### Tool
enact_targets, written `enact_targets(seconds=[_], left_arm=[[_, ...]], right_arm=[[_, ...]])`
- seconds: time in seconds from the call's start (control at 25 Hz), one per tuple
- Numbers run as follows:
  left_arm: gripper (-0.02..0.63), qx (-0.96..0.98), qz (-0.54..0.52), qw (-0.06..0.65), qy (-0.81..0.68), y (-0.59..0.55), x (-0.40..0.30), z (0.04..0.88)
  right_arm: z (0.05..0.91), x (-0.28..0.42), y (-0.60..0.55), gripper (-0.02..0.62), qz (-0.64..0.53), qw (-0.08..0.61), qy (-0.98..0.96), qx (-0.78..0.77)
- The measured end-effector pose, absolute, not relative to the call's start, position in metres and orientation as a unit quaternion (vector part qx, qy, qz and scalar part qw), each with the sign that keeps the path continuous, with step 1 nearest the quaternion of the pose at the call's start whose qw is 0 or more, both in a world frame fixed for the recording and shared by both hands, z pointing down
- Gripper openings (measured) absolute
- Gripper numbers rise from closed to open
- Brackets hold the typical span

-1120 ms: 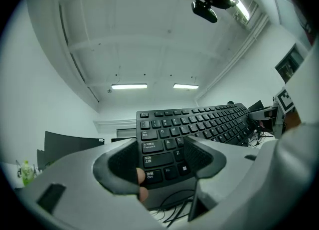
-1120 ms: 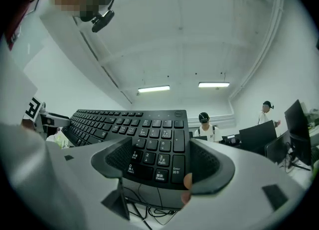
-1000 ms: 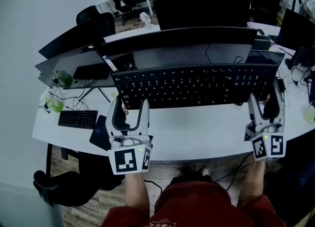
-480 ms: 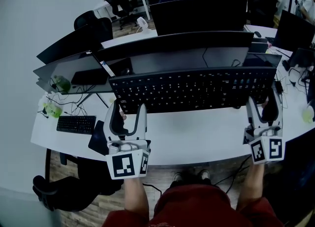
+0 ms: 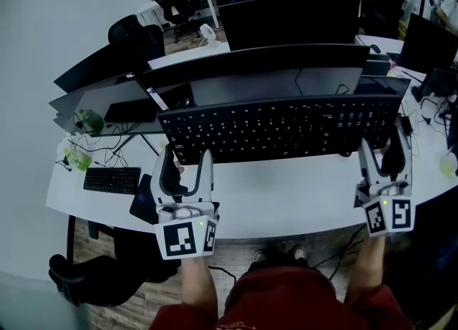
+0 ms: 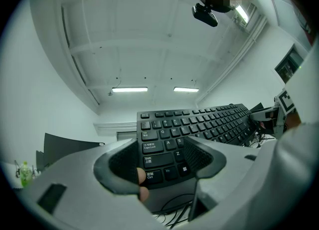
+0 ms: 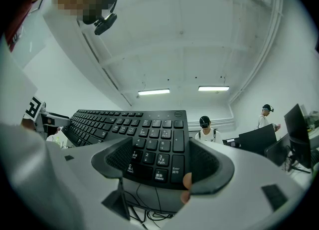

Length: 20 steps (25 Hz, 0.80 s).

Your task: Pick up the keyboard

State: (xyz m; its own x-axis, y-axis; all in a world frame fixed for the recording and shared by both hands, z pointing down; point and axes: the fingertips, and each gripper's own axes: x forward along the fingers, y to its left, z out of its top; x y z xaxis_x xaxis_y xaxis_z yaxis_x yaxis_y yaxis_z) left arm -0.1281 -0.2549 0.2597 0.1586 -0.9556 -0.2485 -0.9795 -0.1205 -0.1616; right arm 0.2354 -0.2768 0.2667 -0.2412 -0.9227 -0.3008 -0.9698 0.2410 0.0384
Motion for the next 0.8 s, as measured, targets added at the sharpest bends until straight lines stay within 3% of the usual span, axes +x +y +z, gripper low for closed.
enact_targets(seconds=[0.8], left_arm=[[0.288, -0.745, 0.044, 0.147, 0.649, -0.2537, -0.1277, 0.2596]], right_arm=[[0.2661, 0.2363, -0.2764, 0.354, 0.115, 0.11, 0.779, -0.607]])
